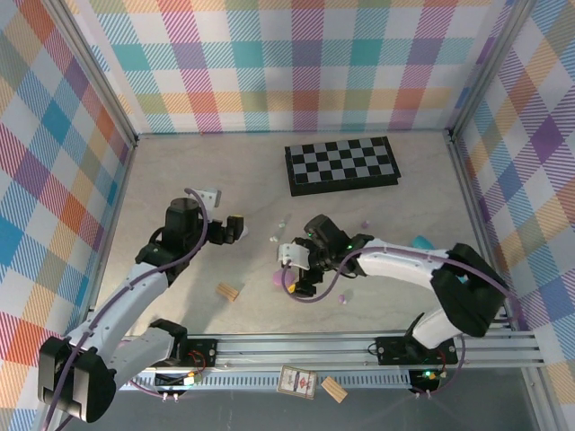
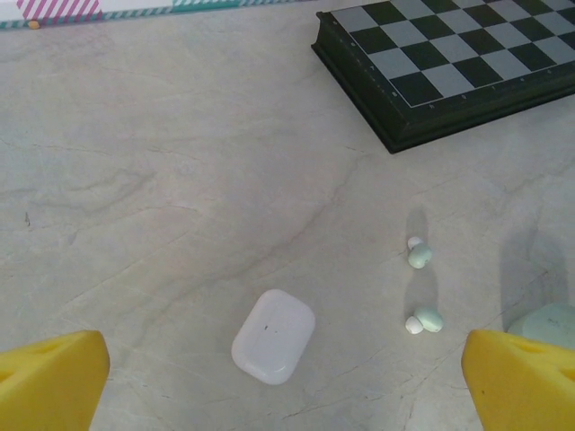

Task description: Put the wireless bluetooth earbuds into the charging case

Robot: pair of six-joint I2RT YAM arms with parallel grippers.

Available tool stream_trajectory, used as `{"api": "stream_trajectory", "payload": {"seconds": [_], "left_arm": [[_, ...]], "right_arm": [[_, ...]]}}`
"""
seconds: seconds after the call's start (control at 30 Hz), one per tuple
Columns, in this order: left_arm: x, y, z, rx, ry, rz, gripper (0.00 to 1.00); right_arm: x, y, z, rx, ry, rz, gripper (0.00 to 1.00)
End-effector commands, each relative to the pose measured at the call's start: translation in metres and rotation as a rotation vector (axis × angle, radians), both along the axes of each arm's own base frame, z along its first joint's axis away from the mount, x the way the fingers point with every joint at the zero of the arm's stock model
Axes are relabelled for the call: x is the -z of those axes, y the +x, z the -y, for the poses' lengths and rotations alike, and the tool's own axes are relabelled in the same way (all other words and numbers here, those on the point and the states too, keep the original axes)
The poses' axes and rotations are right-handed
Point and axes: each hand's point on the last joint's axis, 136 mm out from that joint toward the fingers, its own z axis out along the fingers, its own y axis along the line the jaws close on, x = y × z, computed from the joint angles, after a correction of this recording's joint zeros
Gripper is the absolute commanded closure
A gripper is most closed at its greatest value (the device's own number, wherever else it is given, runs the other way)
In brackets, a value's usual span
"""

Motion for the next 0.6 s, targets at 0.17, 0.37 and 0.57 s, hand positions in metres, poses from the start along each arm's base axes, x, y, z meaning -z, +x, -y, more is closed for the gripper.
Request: {"api": "stream_trajectory", "payload": {"seconds": [0.17,0.37,0.57], "left_arm": [[0.006,-0.009,-0.003,-0.008,-0.001,-0.025,0.0],[0.006,-0.009,0.0,0.003,-0.013,-0.025,0.0],[0.007,-0.009,0.001,0.006,-0.013,-0.032,0.0]], "right_arm": [[0.023,0.006,-0.009,-0.1,-0.098,0.036,0.03],[0.038,0.008,-0.014,-0.13,-0.122,0.023,0.18],[0.044,0.008,-0.019,-0.146,-0.122,-0.005,0.35]]}}
